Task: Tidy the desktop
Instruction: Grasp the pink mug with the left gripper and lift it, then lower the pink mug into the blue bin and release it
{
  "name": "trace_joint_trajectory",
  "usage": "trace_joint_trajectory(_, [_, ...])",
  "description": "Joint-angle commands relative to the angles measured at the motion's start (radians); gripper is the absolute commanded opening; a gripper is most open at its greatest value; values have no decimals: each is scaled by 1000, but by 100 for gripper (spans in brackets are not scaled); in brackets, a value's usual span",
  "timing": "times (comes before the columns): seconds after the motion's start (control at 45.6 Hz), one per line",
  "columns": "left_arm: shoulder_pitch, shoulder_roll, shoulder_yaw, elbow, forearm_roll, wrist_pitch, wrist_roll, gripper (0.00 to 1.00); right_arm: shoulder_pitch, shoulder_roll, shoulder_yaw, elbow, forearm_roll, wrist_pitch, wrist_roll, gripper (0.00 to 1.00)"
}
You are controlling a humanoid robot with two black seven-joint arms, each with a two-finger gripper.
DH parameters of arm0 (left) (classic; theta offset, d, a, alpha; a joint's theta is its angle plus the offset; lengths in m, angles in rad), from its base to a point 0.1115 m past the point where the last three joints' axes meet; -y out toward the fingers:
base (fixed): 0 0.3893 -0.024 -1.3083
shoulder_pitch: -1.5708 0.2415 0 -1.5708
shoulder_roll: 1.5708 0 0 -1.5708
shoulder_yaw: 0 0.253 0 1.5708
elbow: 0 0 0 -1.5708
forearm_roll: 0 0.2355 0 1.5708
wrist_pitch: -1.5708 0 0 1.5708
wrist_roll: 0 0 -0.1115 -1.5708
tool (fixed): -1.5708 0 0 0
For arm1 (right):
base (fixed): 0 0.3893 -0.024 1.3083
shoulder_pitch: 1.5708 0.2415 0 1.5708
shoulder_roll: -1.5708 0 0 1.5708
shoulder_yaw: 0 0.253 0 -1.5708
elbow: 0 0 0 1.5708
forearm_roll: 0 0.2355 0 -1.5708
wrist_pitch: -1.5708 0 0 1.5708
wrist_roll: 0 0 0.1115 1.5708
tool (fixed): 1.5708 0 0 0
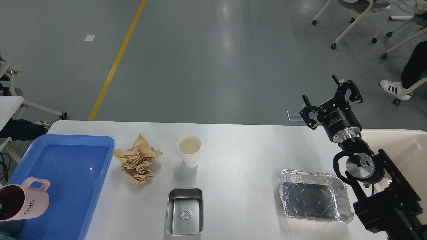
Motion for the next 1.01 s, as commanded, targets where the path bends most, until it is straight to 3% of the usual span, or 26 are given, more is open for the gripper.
trace_joint_trajectory(0.0, [-1, -43, 44, 45, -2, 24, 1, 1, -3, -5, 0, -2, 0, 0, 0, 100])
trace_joint_trajectory(0.132, [1, -51, 45, 65, -2, 24, 1, 2, -3, -5, 0, -2, 0, 0, 0, 100])
trace_joint_trajectory(0.219, [1, -65, 45, 68, -2, 22, -1, 9, -3, -3, 0, -2, 0, 0, 0, 100])
trace_joint_trajectory(0.702, [35, -145, 47, 82, -4, 22, 1, 12, -6, -5, 2, -2, 0, 0, 0, 100])
trace_joint_trajectory(0.921, [36, -128, 34, 79, -44, 25, -10, 68, -6, -3, 2, -2, 0, 0, 0, 100])
trace_joint_trajectory(0.987, [33, -126, 33, 77, -68, 25, -10, 80, -5, -3, 3, -2, 0, 0, 0, 100])
